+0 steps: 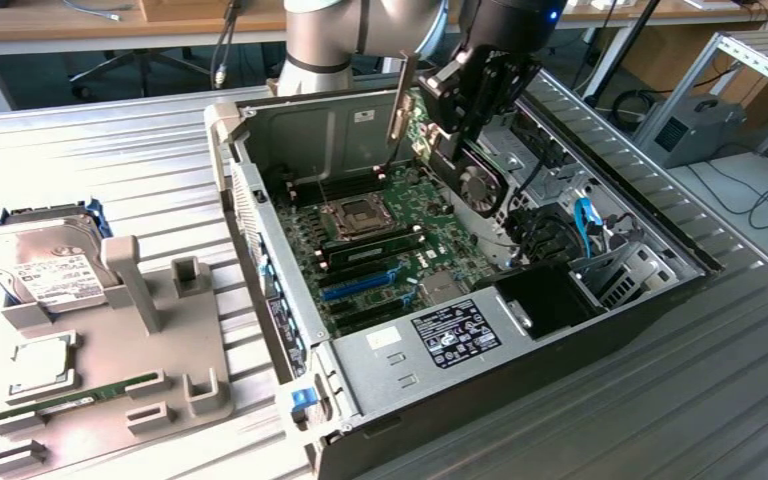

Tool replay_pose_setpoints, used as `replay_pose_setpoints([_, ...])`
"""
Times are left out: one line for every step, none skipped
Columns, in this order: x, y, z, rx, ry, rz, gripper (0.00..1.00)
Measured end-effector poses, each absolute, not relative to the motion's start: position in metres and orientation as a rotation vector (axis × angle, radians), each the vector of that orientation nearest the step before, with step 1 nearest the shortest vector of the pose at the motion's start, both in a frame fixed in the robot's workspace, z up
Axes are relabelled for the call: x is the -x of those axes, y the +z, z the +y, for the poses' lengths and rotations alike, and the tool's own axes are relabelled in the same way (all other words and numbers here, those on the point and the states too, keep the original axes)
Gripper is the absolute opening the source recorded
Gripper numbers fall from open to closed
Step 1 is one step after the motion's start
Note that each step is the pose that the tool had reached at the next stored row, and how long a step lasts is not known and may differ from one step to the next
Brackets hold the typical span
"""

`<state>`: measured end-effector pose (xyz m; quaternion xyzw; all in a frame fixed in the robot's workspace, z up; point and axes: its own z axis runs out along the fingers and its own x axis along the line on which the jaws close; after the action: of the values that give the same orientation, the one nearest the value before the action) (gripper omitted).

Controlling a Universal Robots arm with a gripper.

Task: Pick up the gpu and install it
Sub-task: 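Insert the gpu into the slot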

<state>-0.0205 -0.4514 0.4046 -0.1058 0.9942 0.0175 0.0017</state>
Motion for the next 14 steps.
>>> replay_pose_setpoints([0.0205, 0.4046, -0.4514, 0.334, 0.055, 3.120, 0.26])
replay_pose_setpoints([0.0205, 0.4046, -0.4514, 0.335, 0.055, 3.120, 0.26])
replay_pose_setpoints([0.0205, 0.4046, -0.4514, 0.337, 0.055, 3.120, 0.26])
replay_pose_setpoints([0.0205, 0.4046, -0.4514, 0.338, 0.055, 3.120, 0.26])
replay_pose_setpoints([0.0205, 0.4046, -0.4514, 0.340, 0.055, 3.119, 0.26])
replay_pose_setpoints([0.0205, 0.4045, -0.4514, 0.344, 0.055, 3.119, 0.26])
replay_pose_setpoints([0.0205, 0.4045, -0.4514, 0.348, 0.055, 3.119, 0.26])
replay_pose_setpoints([0.0205, 0.4045, -0.4514, 0.350, 0.055, 3.118, 0.26])
replay_pose_setpoints([0.0205, 0.4045, -0.4514, 0.352, 0.055, 3.118, 0.26])
replay_pose_setpoints([0.0205, 0.4045, -0.4514, 0.354, 0.055, 3.118, 0.26])
replay_pose_setpoints([0.0205, 0.4045, -0.4514, 0.356, 0.055, 3.118, 0.26])
replay_pose_setpoints([0.0205, 0.4045, -0.4514, 0.358, 0.055, 3.118, 0.26])
replay_pose_setpoints([0.0205, 0.4045, -0.4514, 0.360, 0.055, 3.117, 0.26])
replay_pose_setpoints([0.0205, 0.4045, -0.4514, 0.361, 0.055, 3.117, 0.26])
